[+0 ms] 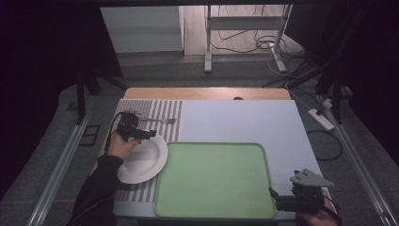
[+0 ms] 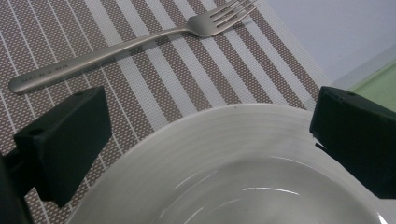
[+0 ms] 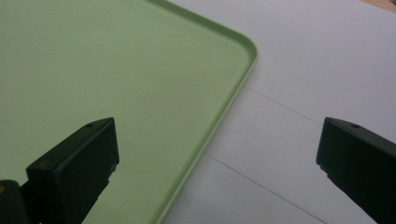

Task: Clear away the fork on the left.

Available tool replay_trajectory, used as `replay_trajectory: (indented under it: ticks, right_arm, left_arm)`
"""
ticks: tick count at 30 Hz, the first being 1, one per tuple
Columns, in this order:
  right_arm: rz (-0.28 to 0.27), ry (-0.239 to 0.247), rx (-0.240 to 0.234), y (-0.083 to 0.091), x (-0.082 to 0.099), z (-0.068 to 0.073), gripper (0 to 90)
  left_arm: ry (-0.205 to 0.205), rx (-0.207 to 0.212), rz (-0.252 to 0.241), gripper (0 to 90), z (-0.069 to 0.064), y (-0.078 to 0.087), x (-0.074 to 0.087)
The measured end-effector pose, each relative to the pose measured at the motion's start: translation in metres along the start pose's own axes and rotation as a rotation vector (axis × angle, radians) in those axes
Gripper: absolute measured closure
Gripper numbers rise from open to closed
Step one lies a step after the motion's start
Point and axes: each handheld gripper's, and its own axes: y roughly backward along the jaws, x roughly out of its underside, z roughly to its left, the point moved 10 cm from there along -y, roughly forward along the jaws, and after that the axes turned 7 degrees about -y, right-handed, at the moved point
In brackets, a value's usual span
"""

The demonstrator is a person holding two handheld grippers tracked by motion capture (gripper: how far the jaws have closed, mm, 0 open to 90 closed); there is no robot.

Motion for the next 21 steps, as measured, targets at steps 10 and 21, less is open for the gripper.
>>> replay_trajectory:
  ticks: [10,21]
  right_arm:
    - [0.001,0.007,-0.004,0.0,0.0,0.001,0.0]
    - [0.005,0.015,-0.004,0.0,0.001,0.001,0.0]
  left_arm:
    - [0.002,-0.022,0.003,2.3,0.01,-0.007,-0.011]
    - [-0.033,-0.041,0.043,32.2,0.021,-0.017,-0.016]
